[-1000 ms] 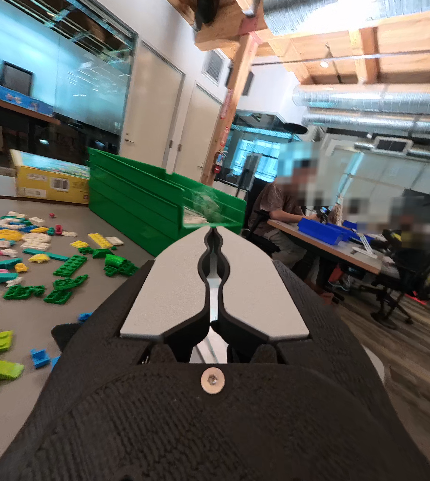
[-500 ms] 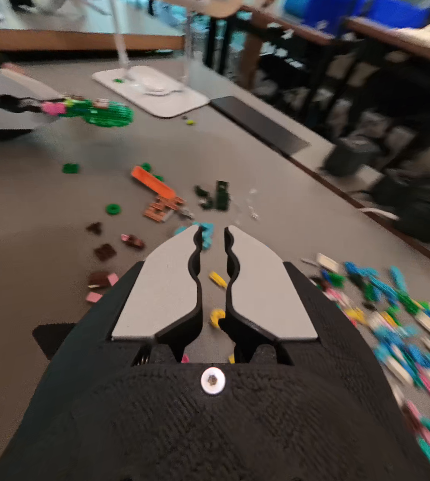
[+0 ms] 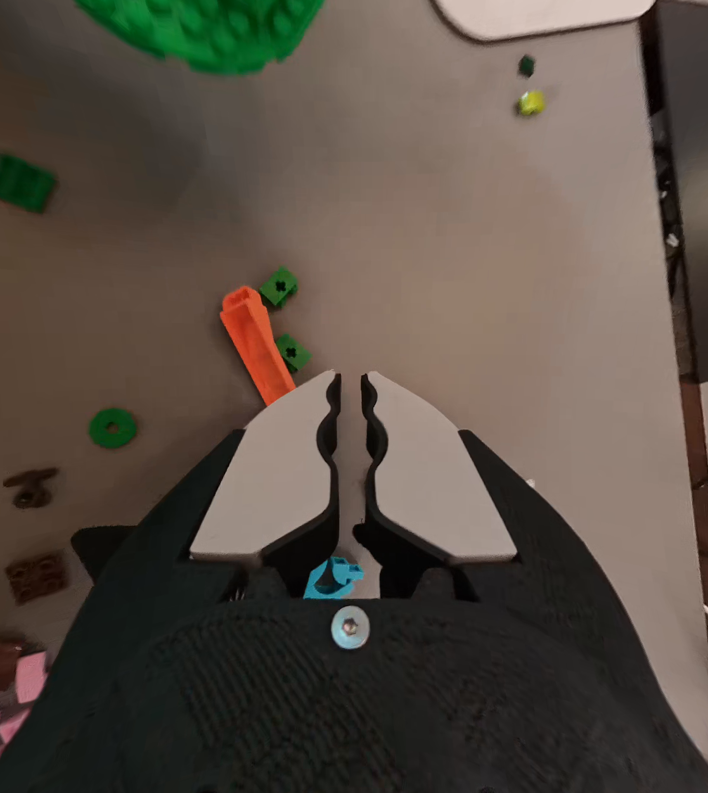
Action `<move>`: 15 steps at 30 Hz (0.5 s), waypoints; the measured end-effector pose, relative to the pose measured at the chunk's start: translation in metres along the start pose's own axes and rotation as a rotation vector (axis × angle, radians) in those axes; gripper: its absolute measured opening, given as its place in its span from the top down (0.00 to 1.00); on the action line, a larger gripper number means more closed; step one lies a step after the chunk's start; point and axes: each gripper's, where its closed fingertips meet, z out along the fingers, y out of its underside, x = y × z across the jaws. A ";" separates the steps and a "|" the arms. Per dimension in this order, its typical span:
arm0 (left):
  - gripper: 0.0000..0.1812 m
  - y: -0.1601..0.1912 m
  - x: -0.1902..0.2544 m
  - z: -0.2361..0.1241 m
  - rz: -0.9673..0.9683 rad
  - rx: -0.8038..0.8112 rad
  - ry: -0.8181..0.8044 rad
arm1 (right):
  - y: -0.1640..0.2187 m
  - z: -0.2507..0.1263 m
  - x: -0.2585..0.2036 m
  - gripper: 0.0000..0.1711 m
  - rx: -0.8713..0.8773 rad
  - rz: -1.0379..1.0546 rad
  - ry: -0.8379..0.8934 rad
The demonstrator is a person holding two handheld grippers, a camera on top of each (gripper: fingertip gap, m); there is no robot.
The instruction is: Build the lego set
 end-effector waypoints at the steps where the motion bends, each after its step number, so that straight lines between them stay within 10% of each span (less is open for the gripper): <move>1: 0.95 0.000 0.000 0.000 -0.007 0.003 0.000 | 0.003 0.003 -0.003 0.96 -0.027 -0.019 -0.017; 15: 0.95 -0.002 -0.001 0.002 -0.059 0.027 0.017 | -0.013 0.000 -0.032 0.88 0.048 0.066 -0.376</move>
